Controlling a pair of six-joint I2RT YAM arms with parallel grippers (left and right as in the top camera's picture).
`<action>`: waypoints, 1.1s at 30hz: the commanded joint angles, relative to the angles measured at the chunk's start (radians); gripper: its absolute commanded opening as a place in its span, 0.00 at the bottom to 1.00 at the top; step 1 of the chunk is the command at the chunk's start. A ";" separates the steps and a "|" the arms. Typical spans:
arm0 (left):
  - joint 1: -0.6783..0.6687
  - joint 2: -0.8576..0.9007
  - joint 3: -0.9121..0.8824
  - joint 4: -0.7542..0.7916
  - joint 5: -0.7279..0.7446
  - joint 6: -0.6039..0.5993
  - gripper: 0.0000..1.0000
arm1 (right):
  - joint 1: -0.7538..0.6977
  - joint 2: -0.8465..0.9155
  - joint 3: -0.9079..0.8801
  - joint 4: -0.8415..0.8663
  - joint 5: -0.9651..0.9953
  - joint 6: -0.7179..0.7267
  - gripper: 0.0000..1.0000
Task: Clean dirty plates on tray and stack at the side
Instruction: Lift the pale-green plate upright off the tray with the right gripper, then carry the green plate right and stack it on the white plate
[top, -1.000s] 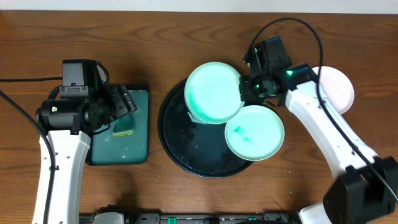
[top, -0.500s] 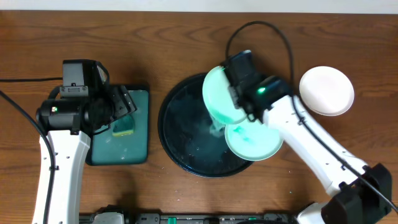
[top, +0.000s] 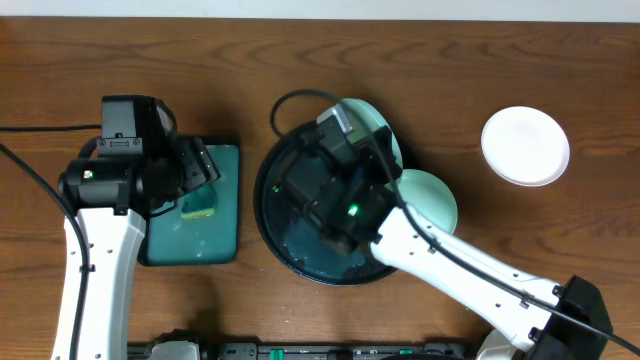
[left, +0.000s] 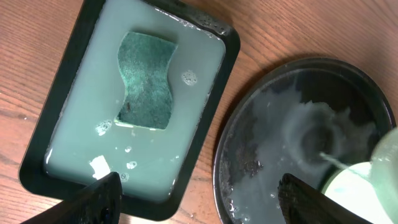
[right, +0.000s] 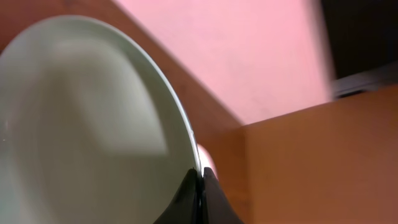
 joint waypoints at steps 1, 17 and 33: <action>-0.003 0.007 0.000 -0.005 0.013 -0.005 0.80 | 0.040 -0.011 0.006 0.000 0.208 -0.032 0.01; -0.003 0.007 0.000 -0.007 0.013 -0.005 0.81 | 0.063 -0.011 0.006 0.001 0.197 -0.039 0.01; -0.002 0.007 0.000 -0.018 0.013 -0.005 0.81 | 0.034 0.000 0.006 -0.008 -0.130 0.068 0.01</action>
